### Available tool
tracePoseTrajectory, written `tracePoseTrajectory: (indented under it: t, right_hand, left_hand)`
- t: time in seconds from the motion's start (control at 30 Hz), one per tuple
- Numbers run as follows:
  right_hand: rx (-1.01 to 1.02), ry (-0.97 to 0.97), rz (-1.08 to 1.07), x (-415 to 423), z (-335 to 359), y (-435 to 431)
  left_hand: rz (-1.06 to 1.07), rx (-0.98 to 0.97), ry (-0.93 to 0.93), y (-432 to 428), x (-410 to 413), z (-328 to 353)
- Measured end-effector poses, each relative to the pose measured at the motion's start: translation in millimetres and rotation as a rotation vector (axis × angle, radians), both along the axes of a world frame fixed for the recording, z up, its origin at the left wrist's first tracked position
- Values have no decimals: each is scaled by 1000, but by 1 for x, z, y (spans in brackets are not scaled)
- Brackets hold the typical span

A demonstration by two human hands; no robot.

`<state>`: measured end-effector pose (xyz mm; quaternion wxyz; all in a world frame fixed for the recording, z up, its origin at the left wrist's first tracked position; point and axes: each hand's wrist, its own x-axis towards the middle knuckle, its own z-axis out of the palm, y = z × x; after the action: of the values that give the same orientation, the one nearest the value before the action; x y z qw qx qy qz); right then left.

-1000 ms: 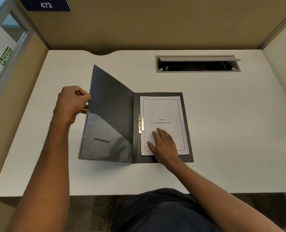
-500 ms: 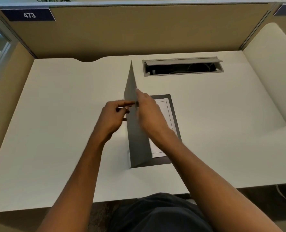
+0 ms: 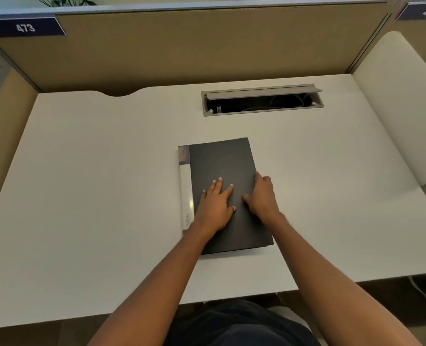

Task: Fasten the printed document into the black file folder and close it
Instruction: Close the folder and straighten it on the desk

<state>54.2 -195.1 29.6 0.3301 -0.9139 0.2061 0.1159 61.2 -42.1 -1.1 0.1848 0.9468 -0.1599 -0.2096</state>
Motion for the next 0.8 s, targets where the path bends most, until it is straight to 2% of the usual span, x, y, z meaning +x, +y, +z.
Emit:
tracePoseTrajectory:
  t: [0.27, 0.43, 0.53, 0.8]
  right_hand:
    - [-153, 46, 108, -9, -29, 3]
    - [-358, 31, 232, -21, -35, 6]
    - [-376, 29, 325, -28, -39, 13]
    - [-403, 73, 371, -34, -46, 19]
  left_hand:
    - [6, 140, -21, -15, -8, -20]
    - [18, 143, -14, -17, -8, -22]
    - [46, 99, -24, -16, -8, -21]
    - [393, 28, -171, 20, -13, -17]
